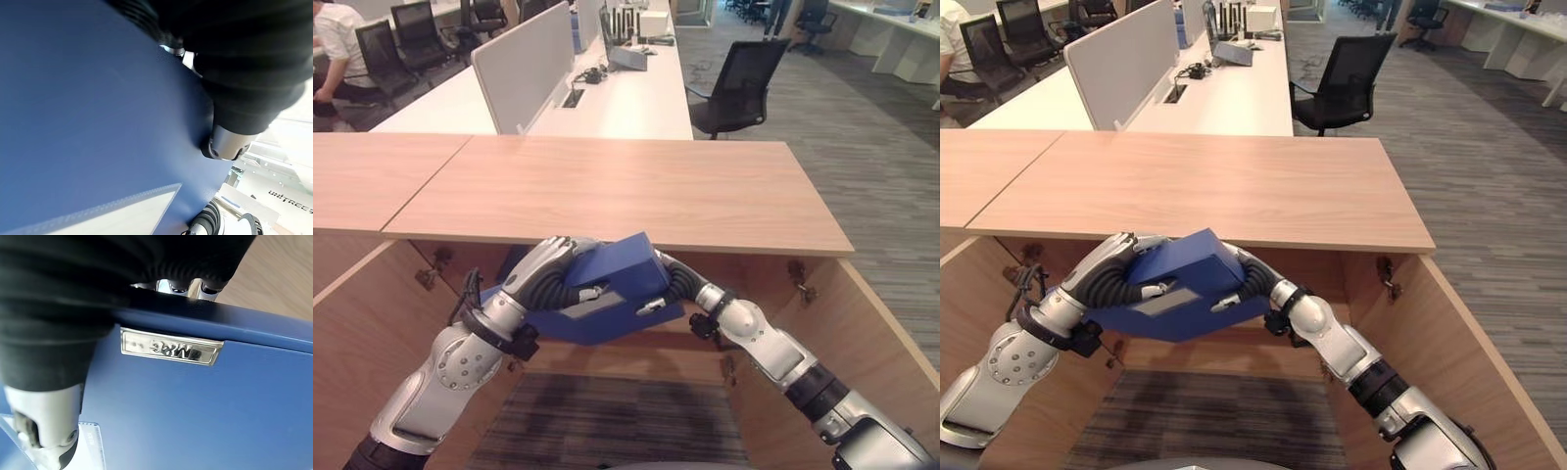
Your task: Put the empty folder in the office cabinet
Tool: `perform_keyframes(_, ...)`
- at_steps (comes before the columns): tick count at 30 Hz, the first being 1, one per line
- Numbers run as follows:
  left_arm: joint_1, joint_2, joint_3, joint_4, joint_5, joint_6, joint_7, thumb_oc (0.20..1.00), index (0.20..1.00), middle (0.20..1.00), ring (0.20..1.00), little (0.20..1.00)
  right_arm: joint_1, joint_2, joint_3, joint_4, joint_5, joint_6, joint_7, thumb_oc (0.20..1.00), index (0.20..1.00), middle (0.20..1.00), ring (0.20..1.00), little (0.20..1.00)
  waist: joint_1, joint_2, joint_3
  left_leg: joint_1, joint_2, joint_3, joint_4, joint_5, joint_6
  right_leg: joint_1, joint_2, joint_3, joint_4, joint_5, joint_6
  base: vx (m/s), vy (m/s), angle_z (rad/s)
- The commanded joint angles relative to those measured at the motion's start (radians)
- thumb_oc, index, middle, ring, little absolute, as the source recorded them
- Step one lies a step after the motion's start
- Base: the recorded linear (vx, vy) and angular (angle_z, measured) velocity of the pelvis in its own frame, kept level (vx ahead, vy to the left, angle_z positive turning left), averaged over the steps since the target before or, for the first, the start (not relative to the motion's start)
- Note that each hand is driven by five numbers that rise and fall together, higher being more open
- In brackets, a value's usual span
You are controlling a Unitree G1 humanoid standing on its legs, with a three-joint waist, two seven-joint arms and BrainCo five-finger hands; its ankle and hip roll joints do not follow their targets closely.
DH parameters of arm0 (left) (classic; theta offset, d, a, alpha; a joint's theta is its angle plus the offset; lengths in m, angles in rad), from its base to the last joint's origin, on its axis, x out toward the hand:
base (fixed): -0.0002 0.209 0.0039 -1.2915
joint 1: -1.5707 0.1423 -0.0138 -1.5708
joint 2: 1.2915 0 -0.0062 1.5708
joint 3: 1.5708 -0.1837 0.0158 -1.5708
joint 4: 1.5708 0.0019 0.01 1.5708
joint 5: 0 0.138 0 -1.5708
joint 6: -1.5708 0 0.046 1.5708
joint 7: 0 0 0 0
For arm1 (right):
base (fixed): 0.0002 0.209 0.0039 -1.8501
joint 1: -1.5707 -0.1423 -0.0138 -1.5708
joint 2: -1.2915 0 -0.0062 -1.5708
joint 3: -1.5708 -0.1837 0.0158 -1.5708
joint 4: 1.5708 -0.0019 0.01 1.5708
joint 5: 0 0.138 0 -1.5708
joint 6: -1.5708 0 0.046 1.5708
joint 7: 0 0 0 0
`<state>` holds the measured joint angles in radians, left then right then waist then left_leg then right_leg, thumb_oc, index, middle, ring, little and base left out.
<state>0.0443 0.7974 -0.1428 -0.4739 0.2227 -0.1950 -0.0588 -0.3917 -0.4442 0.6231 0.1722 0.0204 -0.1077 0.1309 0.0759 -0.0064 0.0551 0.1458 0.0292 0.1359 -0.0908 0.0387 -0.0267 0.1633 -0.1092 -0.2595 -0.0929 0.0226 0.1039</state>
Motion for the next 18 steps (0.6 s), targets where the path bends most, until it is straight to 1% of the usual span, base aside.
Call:
perform_keyframes(1, -0.248, -0.071, -0.048, -0.167, -0.189, -0.120, 0.097, 0.200, 0.200, 0.200, 0.200, 0.200, -0.078, 0.109, 0.169, 0.019, 0.030, -0.020, 0.073, 0.925, 0.925, 0.925, 0.925, 0.925, 0.008, -0.046, -0.028, 0.025, -0.025, -0.036, 0.004, -0.122, 0.006, -0.004, 0.039, -0.025, 0.006, -0.030, 0.013, 0.00, 0.000, 0.00)
perform_keyframes(2, -0.264, -0.078, -0.058, -0.168, -0.194, -0.120, 0.095, 0.200, 0.200, 0.200, 0.200, 0.200, -0.078, 0.113, 0.176, 0.024, 0.039, -0.018, 0.079, 0.711, 0.711, 0.711, 0.711, 0.711, 0.008, -0.046, -0.027, 0.024, -0.025, -0.037, 0.004, -0.121, 0.006, -0.003, 0.040, -0.026, 0.006, -0.030, 0.013, 0.00, 0.000, 0.00)
perform_keyframes(3, -0.279, -0.084, -0.070, -0.170, -0.201, -0.121, 0.095, 0.200, 0.200, 0.200, 0.200, 0.200, -0.078, 0.117, 0.182, 0.028, 0.048, -0.016, 0.083, 0.536, 0.536, 0.536, 0.536, 0.536, 0.007, -0.047, -0.026, 0.024, -0.025, -0.037, 0.004, -0.121, 0.005, -0.003, 0.040, -0.027, 0.006, -0.030, 0.014, 0.00, -0.008, 0.04)
perform_keyframes(4, -0.295, -0.093, -0.082, -0.168, -0.205, -0.123, 0.097, 0.200, 0.200, 0.200, 0.200, 0.200, -0.078, 0.123, 0.185, 0.039, 0.056, -0.017, 0.085, 0.200, 0.200, 0.200, 0.200, 0.200, 0.008, -0.047, -0.025, 0.023, -0.025, -0.037, 0.004, -0.121, 0.005, -0.004, 0.040, -0.027, 0.006, -0.030, 0.014, 0.00, 0.000, 0.00)
perform_keyframes(8, -0.334, -0.111, -0.108, -0.174, -0.211, -0.126, 0.100, 0.200, 0.200, 0.200, 0.200, 0.200, -0.083, 0.141, 0.201, 0.053, 0.061, -0.020, 0.089, 0.200, 0.200, 0.200, 0.200, 0.200, 0.009, -0.049, -0.026, 0.023, -0.025, -0.039, 0.004, -0.122, 0.005, -0.003, 0.040, -0.028, 0.006, -0.030, 0.015, 0.00, 0.000, 0.00)
perform_keyframes(14, -0.374, -0.118, -0.131, -0.171, -0.209, -0.128, 0.100, 0.200, 0.200, 0.200, 0.200, 0.200, -0.096, 0.144, 0.230, 0.055, 0.063, -0.022, 0.112, 0.200, 0.200, 0.200, 0.200, 0.200, 0.013, -0.051, -0.027, 0.022, -0.024, -0.041, 0.004, -0.121, 0.004, -0.003, 0.040, -0.031, 0.006, -0.031, 0.015, 0.00, 0.000, 0.00)
perform_keyframes(18, -0.356, -0.116, -0.138, -0.151, -0.213, -0.121, 0.091, 0.200, 0.200, 0.200, 0.200, 0.200, -0.078, 0.144, 0.215, 0.071, 0.067, -0.029, 0.088, 0.200, 0.200, 0.200, 0.200, 0.200, 0.010, -0.048, -0.025, 0.022, -0.025, -0.041, 0.004, -0.120, 0.004, -0.004, 0.040, -0.033, 0.006, -0.031, 0.015, 0.00, 0.000, 0.00)
